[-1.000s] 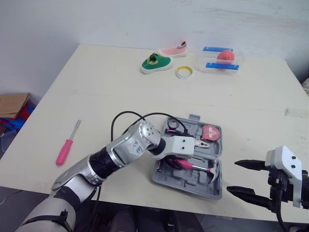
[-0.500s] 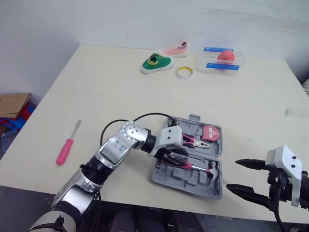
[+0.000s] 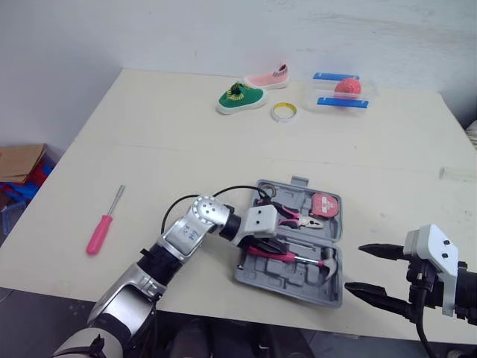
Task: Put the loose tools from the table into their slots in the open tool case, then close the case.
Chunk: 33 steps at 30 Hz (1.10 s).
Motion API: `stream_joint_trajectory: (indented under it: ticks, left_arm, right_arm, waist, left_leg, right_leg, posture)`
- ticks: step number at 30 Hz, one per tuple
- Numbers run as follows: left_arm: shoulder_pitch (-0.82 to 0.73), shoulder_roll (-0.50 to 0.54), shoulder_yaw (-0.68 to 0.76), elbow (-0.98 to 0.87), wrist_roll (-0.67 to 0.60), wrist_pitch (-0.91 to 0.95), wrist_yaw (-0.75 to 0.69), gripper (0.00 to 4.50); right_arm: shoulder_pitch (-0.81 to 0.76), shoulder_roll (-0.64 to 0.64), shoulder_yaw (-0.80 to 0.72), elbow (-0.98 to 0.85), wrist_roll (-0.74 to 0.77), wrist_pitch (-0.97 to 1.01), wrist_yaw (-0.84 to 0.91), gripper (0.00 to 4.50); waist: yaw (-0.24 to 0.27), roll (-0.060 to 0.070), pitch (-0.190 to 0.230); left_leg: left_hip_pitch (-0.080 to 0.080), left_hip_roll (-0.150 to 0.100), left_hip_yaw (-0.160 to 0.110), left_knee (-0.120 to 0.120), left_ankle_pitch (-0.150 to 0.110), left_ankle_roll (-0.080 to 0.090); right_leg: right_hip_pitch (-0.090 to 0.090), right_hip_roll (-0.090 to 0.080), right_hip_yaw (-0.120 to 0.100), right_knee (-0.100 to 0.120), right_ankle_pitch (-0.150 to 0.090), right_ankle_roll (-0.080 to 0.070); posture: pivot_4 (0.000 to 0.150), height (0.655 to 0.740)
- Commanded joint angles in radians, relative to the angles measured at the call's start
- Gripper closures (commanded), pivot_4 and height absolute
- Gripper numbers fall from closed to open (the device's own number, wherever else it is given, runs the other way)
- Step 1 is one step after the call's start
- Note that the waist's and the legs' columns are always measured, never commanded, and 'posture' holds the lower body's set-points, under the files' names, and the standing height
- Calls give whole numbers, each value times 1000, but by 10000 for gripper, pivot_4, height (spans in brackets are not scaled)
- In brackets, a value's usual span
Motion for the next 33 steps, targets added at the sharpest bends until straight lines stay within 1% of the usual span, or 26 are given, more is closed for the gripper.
stream_joint_trajectory:
  ticks: [1, 6, 7, 9, 10, 11, 12, 14, 16, 21, 24, 28, 30, 33]
  left_arm:
    - [19, 29, -114, 34, 128, -24, -13, 44647]
    - [33, 24, -160, 67, 205, 16, 27, 44647]
    - [31, 21, -161, 73, 213, 20, 34, 44647]
    - [29, 21, -164, 78, 217, 17, 34, 44647]
    - [29, 24, -168, 77, 216, 17, 27, 44647]
    - [29, 25, -169, 76, 218, 6, 27, 44647]
    - [29, 25, -169, 77, 220, -2, 28, 44647]
    - [33, 11, -130, 55, 173, 16, 21, 44647]
    - [22, 2, -86, 38, 139, 73, 30, 44647]
    - [28, -1, -84, 3, 131, 103, 21, 44647]
    - [38, 4, -136, 22, 178, 50, 22, 44647]
    - [25, -3, -171, 74, 235, 68, 59, 44647]
    - [15, 6, -201, 85, 258, 104, 43, 44647]
    - [10, 21, -230, 85, 270, 98, 16, 44647]
  right_arm:
    - [-1, 14, -10, 7, -5, -16, -9, 0]
    - [12, 32, 2, -10, -4, -14, -24, 0]
    - [15, 32, 2, -13, -5, -14, -25, 0]
    - [22, 32, 3, -15, -12, -18, -26, 0]
    - [27, 31, 3, -11, -22, -25, -23, 0]
    - [28, 32, 2, -5, -28, -29, -24, 0]
    - [29, 34, 2, -1, -31, -32, -25, 0]
    - [19, 39, 0, 6, -28, -30, -35, 0]
    - [13, 41, 2, 9, -25, -31, -38, 0]
    - [-18, 37, 24, 32, -19, -29, -48, 0]
    - [-31, 33, 33, 39, -20, -29, -49, 0]
    - [-27, 30, 26, 39, -21, -29, -44, 0]
    - [-17, 26, 21, 40, -42, -42, -40, 0]
    - [-7, 24, 20, 39, -55, -49, -38, 0]
  waist:
    - [0, -3, -3]
    - [0, -3, -16]
    - [0, -4, -18]
    - [0, -5, -22]
    - [0, -6, -22]
    - [0, -7, -24]
    - [1, -8, -25]
    - [0, -8, -28]
    - [0, -8, -28]
    - [-2, -8, -28]
    - [0, -8, -28]
    - [3, -7, -28]
    - [7, -8, -28]
    - [10, -9, -31]
  left_leg:
    - [1, 0, 0, 0, 0, 0]
    - [6, 1, -3, -2, -1, 1]
    - [12, 1, -3, -3, -3, 2]
    - [17, 1, -3, -4, -6, 2]
    - [18, 1, -4, -4, -6, 3]
    - [18, 1, -4, -5, -7, 3]
    - [20, 1, -4, -5, -8, 3]
    - [20, 1, -4, -5, -9, 3]
    - [20, 1, -4, -5, -9, 4]
    - [20, 1, -4, -5, -9, 4]
    - [20, 1, -4, -5, -9, 4]
    - [20, 1, -4, -6, -9, 3]
    - [20, 1, -4, -5, -10, 4]
    - [20, 1, -4, -5, -10, 4]
  right_leg:
    - [1, 0, 0, 0, 0, 0]
    - [9, 0, -3, -7, 0, 0]
    - [15, 0, -4, -9, 0, 0]
    - [22, -1, -4, -12, -3, 0]
    - [26, -1, -4, -14, -7, -3]
    - [30, -2, -4, -15, -13, -11]
    - [32, -3, -4, -15, -16, -14]
    - [33, -3, -4, -15, -16, -13]
    - [33, -4, -4, -15, -16, -13]
    - [33, -4, -4, -14, -16, -12]
    - [32, -4, -4, -14, -16, -12]
    - [32, -4, -4, -14, -16, -11]
    - [33, -4, -4, -15, -17, -11]
    - [34, -5, -4, -17, -17, -12]
  posture:
    - [1500, 7304]
    - [1500, 7304]
    - [1500, 7304]
    - [1500, 7304]
    - [1500, 7304]
    - [1500, 7304]
    - [1500, 7304]
    - [1500, 7304]
    - [1500, 7304]
    - [1500, 7304]
    - [1500, 7304]
    - [1500, 7304]
    - [1500, 7304]
    - [1500, 7304]
